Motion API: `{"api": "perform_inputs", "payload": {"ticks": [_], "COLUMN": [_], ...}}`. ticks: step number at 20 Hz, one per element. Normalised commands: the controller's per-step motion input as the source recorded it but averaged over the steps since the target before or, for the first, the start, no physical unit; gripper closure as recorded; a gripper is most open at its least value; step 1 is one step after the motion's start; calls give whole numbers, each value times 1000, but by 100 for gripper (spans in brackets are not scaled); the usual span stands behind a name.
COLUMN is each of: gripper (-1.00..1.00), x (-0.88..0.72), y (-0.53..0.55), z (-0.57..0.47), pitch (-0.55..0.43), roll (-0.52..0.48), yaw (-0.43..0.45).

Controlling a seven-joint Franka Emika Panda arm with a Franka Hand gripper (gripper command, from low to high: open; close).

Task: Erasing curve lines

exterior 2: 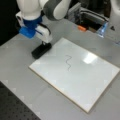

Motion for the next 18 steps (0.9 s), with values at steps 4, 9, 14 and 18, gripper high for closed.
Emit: {"api": "perform_inputs", "payload": {"ticks": [4, 9, 14, 18], "gripper": [-100, -100, -100, -100], "x": [15, -114, -118, -60], "y": [-161, -133, -75, -48], "z": [-57, -82, -94, -103], "pitch": [-21, -23, -58, -87], "roll": [181, 178, 138, 140], "yaw": [-17, -27, -29, -42]}}
